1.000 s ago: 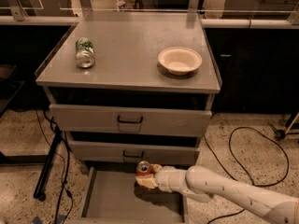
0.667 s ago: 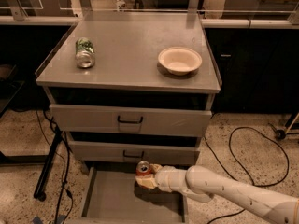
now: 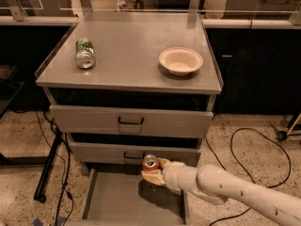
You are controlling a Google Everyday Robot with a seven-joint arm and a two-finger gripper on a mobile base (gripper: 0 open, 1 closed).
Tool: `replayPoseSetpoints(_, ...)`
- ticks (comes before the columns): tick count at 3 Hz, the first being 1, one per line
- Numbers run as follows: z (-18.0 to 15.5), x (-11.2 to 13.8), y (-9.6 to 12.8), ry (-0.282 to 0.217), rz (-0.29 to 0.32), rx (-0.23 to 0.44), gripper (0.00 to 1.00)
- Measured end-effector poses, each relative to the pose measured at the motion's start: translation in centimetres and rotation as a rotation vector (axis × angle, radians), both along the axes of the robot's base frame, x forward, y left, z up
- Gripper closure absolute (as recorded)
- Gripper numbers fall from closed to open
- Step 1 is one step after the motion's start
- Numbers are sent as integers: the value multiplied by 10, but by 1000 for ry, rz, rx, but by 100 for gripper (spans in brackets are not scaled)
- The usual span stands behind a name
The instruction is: Pick coke can from bottom drawer and place on counter
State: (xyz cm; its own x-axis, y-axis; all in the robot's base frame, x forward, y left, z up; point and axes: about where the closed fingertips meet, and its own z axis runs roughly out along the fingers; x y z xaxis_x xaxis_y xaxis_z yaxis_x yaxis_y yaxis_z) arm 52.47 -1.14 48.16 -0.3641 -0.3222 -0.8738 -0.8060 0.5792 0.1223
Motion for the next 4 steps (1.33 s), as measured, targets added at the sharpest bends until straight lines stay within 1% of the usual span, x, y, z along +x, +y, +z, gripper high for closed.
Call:
replayPoseSetpoints(1, 41, -4, -10, -49, -7, -5, 100)
replayPoseSetpoints(2, 45, -4, -12, -55, -11, -7, 100)
replayPoseSetpoints(3, 68, 3, -12, -86, -9, -1, 100)
replayPoseSetpoints(4, 118, 6, -15, -131, 2, 3, 100)
